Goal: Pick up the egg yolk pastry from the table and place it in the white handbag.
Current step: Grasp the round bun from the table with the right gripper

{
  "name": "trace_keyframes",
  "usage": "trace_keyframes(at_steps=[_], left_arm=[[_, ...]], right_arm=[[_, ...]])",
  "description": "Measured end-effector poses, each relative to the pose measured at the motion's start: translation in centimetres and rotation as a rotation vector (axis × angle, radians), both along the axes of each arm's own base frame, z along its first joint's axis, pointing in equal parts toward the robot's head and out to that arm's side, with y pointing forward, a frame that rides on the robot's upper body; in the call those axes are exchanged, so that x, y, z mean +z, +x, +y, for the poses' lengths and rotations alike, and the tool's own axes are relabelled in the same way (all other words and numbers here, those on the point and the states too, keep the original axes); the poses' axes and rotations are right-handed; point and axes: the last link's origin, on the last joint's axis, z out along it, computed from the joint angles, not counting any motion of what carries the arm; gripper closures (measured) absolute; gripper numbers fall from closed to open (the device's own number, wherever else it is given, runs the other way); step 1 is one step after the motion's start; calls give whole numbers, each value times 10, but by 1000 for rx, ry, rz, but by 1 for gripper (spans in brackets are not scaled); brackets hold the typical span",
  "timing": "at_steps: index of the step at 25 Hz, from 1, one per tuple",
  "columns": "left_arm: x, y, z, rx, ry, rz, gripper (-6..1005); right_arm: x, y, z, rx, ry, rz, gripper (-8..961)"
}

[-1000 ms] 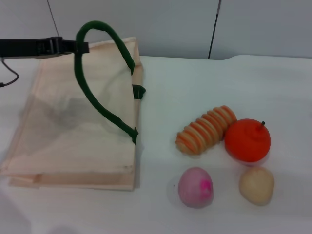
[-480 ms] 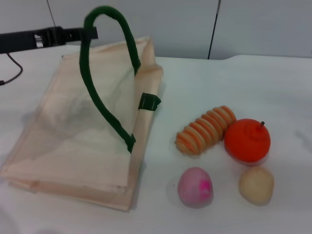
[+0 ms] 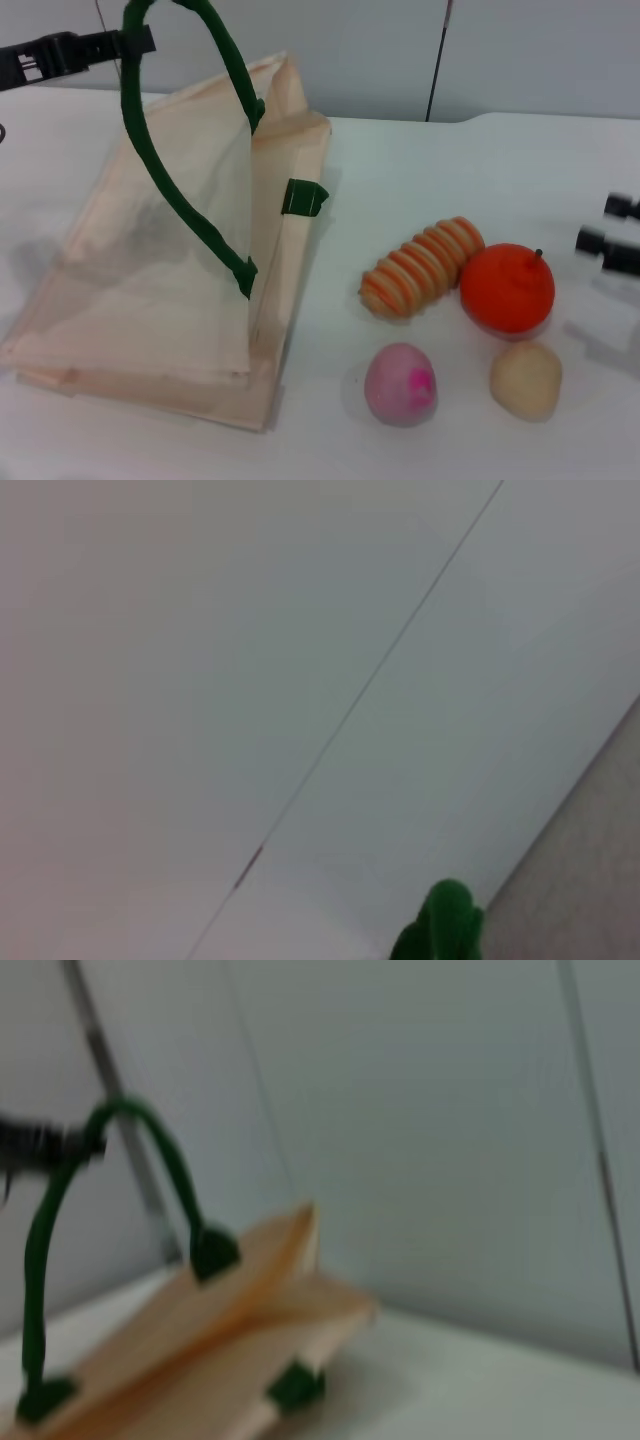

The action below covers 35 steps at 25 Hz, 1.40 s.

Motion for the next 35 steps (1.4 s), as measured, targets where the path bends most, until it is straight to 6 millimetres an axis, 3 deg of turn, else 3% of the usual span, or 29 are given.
trace_keyframes(at_steps=[10, 25, 35], left_arm=[[3, -3, -1, 15, 11, -11, 855], [10, -5, -1, 16, 43, -29, 849], [12, -7, -3, 21, 58, -37, 846]], right_arm=[[-4, -9, -25, -5, -126, -152, 97], [-21, -14, -36, -13, -292, -233, 96], [-50, -21, -20, 10, -356, -263, 96]])
